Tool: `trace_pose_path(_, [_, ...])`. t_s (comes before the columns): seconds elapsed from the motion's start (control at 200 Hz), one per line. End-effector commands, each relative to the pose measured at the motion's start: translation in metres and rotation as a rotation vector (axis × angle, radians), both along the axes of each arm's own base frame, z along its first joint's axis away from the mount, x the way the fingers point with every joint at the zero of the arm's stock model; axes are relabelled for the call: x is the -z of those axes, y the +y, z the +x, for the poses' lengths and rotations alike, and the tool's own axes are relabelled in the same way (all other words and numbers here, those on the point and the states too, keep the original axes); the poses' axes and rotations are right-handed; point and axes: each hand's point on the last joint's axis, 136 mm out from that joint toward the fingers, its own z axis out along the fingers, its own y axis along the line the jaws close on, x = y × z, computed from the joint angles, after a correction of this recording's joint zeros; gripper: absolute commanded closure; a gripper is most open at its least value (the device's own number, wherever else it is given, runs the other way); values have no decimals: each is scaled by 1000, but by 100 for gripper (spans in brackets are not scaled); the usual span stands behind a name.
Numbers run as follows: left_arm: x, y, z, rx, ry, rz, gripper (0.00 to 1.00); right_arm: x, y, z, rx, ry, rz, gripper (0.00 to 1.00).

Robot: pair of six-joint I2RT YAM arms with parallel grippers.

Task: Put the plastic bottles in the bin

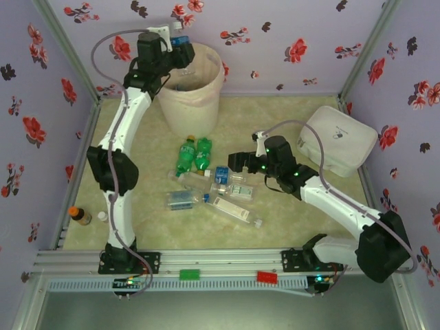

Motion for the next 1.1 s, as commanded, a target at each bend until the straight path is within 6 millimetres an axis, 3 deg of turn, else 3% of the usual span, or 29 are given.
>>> trace_pose_path(0.0, [16, -1, -1, 25, 63, 55, 31, -6, -10, 0, 40, -23, -32, 0])
trace_pose_path(0.1, [16, 0, -1, 26, 56, 71, 1, 1, -14, -1, 52, 2, -57, 0])
trace_pose_path(0.335, [-27, 6, -27, 38, -11, 69, 0, 2, -12, 3, 13, -5, -140, 0])
trace_pose_path(0.48, [-56, 9, -66, 79, -62, 34, 0, 11, -3, -3, -56, 50, -157, 0])
trace_pose_path(0.615, [-61, 19, -103, 80, -89, 4, 0, 24, 4, -12, -141, 104, -198, 1])
trace_pose_path(0.865, [-17, 39, -169, 44, -46, -179, 0, 63, -2, -18, -223, 162, -388, 0])
trace_pose_path(0.975, [24, 43, -197, 40, 35, -273, 0, 79, -1, -15, -252, 158, -455, 1])
trace_pose_path(1.095, [82, 47, -228, 28, 171, -354, 0, 91, 7, -10, -287, 143, -485, 2])
